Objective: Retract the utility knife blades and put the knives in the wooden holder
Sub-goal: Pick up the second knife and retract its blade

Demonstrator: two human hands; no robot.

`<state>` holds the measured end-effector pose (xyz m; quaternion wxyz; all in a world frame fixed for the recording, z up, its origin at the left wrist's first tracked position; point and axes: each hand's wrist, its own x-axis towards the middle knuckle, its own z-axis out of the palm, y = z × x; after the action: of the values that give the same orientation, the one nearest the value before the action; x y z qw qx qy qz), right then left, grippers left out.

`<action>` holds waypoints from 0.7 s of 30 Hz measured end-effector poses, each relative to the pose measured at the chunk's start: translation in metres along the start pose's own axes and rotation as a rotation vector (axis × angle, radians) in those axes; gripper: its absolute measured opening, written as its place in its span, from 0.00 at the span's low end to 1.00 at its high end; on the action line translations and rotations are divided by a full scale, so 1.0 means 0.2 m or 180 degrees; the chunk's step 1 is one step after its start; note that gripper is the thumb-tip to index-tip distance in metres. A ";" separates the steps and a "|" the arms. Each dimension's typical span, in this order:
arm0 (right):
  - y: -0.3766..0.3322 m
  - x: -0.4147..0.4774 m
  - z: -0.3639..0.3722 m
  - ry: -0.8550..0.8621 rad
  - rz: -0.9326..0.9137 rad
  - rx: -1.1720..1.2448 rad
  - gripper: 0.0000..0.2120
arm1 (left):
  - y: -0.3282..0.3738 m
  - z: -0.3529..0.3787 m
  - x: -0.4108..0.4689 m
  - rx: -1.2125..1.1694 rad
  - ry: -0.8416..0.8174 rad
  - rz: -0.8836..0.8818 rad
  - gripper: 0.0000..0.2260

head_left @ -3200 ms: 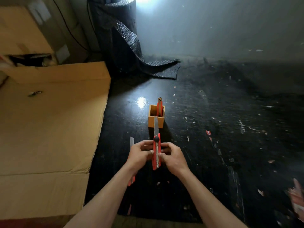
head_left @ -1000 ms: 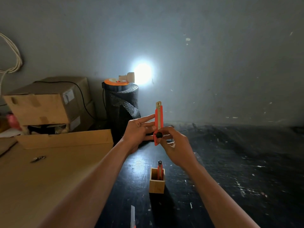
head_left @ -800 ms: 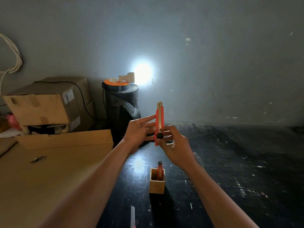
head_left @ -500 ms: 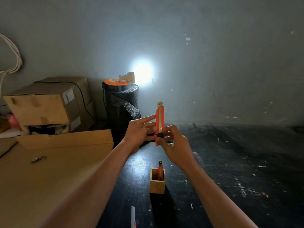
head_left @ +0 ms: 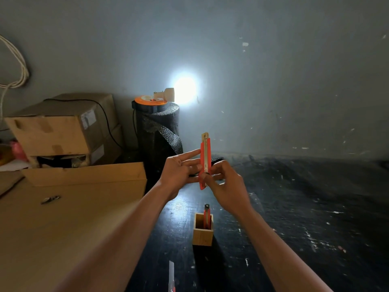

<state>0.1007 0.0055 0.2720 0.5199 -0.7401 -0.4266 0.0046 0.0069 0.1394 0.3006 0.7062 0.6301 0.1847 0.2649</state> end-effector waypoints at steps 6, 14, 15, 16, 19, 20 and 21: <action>0.07 0.09 0.03 0.0190 0.0170 0.0091 0.17 | -0.13 -0.03 -0.01 0.0146 -0.0141 -0.0056 0.22; 0.25 0.13 0.12 0.0036 0.0409 0.0365 0.13 | -0.38 -0.04 0.04 -0.0037 0.0003 -0.0428 0.21; 0.28 0.13 0.13 0.0021 0.0454 0.0371 0.11 | -0.44 -0.05 0.05 -0.0030 0.0085 -0.0514 0.20; 0.32 0.13 0.15 -0.0010 0.0499 0.0370 0.10 | -0.51 -0.07 0.07 0.0015 0.0198 -0.0637 0.20; 0.44 0.12 0.21 -0.0112 0.0667 0.0356 0.10 | -0.74 -0.11 0.10 0.0526 0.0485 -0.0961 0.20; 0.48 0.12 0.22 -0.0133 0.0721 0.0318 0.10 | -0.81 -0.12 0.09 0.0777 0.0489 -0.1004 0.21; 0.52 0.12 0.24 -0.0158 0.0779 0.0266 0.10 | -0.88 -0.12 0.09 0.1022 0.0452 -0.1033 0.23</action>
<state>0.1585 0.0478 0.1798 0.5351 -0.7640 -0.3453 0.1040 0.0312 0.1585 0.1252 0.6155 0.6762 0.3725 0.1589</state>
